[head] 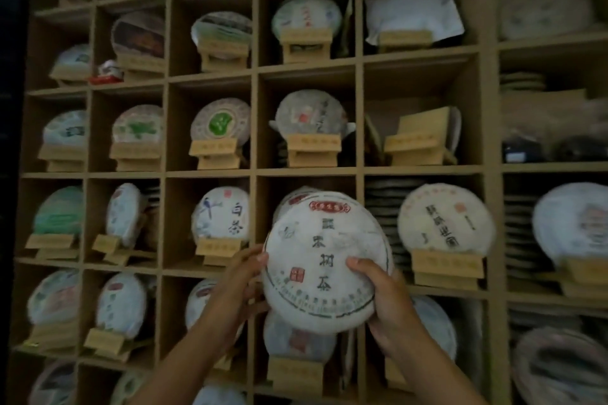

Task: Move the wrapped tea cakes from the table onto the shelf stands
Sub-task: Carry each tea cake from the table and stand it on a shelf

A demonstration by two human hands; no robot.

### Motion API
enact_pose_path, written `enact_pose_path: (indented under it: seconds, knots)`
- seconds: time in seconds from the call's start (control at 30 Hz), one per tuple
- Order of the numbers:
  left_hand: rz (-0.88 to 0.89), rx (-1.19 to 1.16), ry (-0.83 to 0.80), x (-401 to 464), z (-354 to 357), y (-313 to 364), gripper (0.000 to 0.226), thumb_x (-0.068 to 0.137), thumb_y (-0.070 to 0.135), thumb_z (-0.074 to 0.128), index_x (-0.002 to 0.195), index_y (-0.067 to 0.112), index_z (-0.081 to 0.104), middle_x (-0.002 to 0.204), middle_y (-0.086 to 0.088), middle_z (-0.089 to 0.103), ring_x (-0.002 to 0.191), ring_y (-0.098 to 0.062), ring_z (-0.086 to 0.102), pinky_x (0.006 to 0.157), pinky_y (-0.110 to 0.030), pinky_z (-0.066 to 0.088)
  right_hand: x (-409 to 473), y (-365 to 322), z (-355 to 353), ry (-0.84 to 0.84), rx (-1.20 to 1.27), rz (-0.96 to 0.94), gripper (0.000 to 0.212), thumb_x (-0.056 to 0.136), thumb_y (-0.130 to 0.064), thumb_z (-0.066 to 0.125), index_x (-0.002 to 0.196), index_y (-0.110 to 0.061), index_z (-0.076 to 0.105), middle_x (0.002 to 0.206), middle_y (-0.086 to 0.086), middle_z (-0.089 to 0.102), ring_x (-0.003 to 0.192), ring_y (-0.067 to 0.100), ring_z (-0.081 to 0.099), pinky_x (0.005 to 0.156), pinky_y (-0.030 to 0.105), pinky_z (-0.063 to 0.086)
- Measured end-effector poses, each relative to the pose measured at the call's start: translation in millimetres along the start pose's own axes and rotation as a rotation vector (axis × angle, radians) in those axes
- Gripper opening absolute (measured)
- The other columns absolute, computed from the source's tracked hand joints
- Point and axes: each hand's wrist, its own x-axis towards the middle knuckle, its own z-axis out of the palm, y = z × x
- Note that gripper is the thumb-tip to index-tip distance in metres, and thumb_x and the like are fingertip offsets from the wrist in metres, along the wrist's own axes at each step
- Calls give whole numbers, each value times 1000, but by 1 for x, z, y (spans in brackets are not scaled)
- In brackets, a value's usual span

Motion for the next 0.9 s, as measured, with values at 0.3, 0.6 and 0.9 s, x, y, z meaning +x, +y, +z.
enact_pose_path:
  seconds: [0.3,0.6,0.9]
  knots:
    - [112,-168,-311,52,77,-37,70,61,27,89,120,46,57,121,3,70,108,-22,69,78,-45,59,21,-29,-38,87,-216,-259,30,78,-7,72,98,-28,78,107,8,76,98,26,73,76,39,61]
    - [189,-436,-526,96,124,-34,60,61,14,85,116,34,69,122,-7,70,109,-27,68,72,-39,60,51,-91,-43,122,-434,-99,34,78,-28,72,112,-22,71,111,8,75,103,29,71,89,45,58]
    - [215,-550,-620,123,132,-34,56,71,3,75,118,32,68,122,-6,70,110,-23,68,75,-33,59,80,-161,-19,129,-967,-380,53,81,-52,69,131,-42,56,133,-14,59,121,6,56,94,31,50]
